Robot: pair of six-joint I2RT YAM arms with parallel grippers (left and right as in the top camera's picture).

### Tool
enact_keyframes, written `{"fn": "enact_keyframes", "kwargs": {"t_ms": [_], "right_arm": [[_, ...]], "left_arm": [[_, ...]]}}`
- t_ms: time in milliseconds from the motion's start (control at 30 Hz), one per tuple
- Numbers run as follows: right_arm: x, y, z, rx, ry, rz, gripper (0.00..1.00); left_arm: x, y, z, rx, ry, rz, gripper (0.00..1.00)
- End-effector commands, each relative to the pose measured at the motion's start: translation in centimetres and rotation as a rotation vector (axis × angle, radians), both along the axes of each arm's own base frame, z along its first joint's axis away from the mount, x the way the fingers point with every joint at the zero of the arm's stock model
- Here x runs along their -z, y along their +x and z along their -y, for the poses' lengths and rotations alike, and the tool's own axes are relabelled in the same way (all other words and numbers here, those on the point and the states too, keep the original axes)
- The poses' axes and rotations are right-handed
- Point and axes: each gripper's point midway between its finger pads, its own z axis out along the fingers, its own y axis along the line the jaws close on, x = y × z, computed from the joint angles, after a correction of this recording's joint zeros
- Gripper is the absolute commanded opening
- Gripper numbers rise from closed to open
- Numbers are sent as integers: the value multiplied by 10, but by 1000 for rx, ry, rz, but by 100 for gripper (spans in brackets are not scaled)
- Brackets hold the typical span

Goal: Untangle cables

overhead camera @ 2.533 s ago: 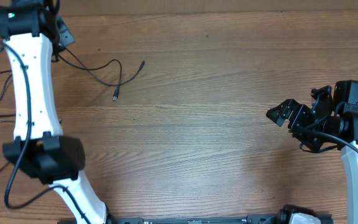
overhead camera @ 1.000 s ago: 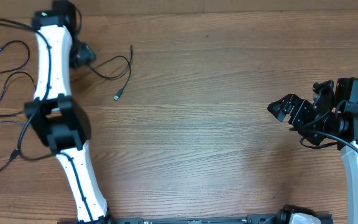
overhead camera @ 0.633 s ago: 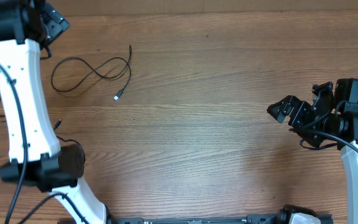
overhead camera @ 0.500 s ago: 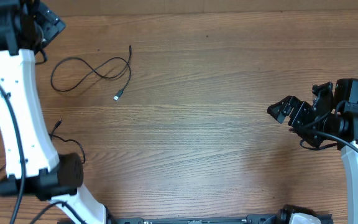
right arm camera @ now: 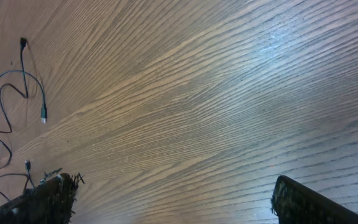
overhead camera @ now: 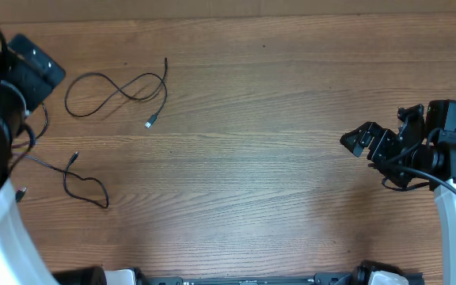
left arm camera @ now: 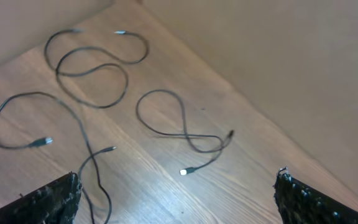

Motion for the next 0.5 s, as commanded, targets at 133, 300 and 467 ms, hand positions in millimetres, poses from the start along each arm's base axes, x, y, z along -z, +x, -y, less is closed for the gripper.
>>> {"fn": "enact_keyframes", "kwargs": {"t_ms": [133, 300, 467], "right_arm": [[0, -1, 0, 0, -7, -3, 100], [1, -3, 0, -1, -5, -15, 100], [2, -5, -1, -1, -3, -22, 100]], "left_arm": [[-39, -55, 30, 141, 62, 139, 100], [-51, -103, 32, 149, 80, 212, 100], [-52, -159, 27, 98, 75, 300, 100]]}}
